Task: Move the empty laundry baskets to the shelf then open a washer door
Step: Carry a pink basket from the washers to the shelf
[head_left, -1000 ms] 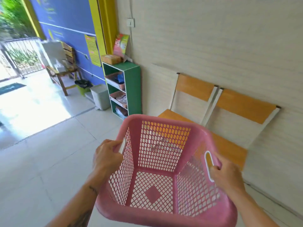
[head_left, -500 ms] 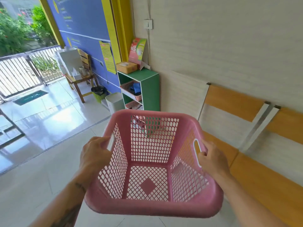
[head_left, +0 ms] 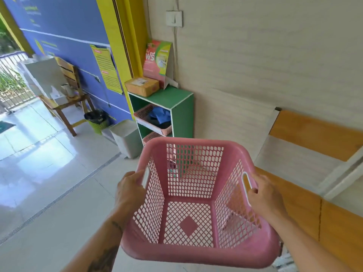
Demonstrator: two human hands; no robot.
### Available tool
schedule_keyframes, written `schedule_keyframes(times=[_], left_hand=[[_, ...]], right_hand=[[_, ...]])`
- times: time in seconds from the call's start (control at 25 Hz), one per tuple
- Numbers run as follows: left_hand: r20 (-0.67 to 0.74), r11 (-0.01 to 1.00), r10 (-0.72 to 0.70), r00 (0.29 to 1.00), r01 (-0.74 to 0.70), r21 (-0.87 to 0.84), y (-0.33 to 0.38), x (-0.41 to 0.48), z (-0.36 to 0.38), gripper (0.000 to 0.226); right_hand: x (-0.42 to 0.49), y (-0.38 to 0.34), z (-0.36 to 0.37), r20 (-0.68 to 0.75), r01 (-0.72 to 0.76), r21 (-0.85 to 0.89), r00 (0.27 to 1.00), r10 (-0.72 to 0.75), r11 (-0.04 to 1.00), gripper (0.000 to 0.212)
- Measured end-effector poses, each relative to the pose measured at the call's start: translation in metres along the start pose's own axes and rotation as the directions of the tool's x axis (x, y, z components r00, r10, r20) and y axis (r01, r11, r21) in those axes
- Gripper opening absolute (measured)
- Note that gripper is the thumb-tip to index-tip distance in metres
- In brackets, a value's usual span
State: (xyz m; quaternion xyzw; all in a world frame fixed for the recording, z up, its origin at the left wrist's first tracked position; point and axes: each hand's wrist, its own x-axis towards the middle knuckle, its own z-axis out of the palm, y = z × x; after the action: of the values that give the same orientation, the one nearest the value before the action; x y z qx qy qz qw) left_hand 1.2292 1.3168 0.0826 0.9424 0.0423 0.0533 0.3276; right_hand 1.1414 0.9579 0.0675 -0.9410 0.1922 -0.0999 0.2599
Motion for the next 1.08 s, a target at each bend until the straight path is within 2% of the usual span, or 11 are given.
schedule_keyframes(times=[0.16, 0.32, 0.44, 0.56, 0.64, 0.84, 0.96, 1.08], left_hand=[[0.089, 0.995, 0.104, 0.991, -0.103, -0.013, -0.004, 0.091, 0.022, 0.048], [0.157, 0.991, 0.132, 0.979, -0.128, -0.038, -0.003, 0.171, 0.074, 0.048], [0.22, 0.989, 0.137, 0.966, -0.144, 0.016, 0.004, 0.218, 0.117, 0.055], [0.308, 0.992, 0.115, 0.945, -0.125, 0.013, 0.013, 0.264, 0.157, 0.062], [0.371, 0.997, 0.072, 0.926, -0.072, -0.013, 0.017, 0.288, 0.181, 0.06], [0.573, 0.955, -0.161, 0.803, 0.273, -0.114, 0.016, 0.347, 0.254, 0.054], [0.629, 0.944, -0.177, 0.757, 0.311, -0.109, 0.005, 0.375, 0.308, 0.056], [0.66, 0.951, -0.2, 0.724, 0.306, -0.048, -0.014, 0.395, 0.359, 0.06]], right_hand=[[0.035, -0.018, 0.029, -0.013, -0.154, -0.006, 0.988, 0.154, 0.988, 0.06], [0.082, -0.018, 0.068, 0.005, -0.284, 0.035, 0.959, 0.284, 0.958, 0.061], [0.115, -0.011, 0.099, 0.05, -0.459, 0.071, 0.888, 0.457, 0.885, 0.063], [0.145, -0.001, 0.122, 0.135, -0.565, 0.117, 0.824, 0.55, 0.817, 0.071], [0.166, 0.005, 0.135, 0.156, -0.599, 0.099, 0.798, 0.582, 0.794, 0.073], [0.211, 0.022, 0.18, 0.19, -0.741, 0.173, 0.671, 0.717, 0.648, 0.066], [0.236, 0.048, 0.217, 0.187, -0.805, 0.213, 0.59, 0.786, 0.554, 0.067], [0.26, 0.068, 0.259, 0.179, -0.822, 0.248, 0.56, 0.809, 0.513, 0.061]])
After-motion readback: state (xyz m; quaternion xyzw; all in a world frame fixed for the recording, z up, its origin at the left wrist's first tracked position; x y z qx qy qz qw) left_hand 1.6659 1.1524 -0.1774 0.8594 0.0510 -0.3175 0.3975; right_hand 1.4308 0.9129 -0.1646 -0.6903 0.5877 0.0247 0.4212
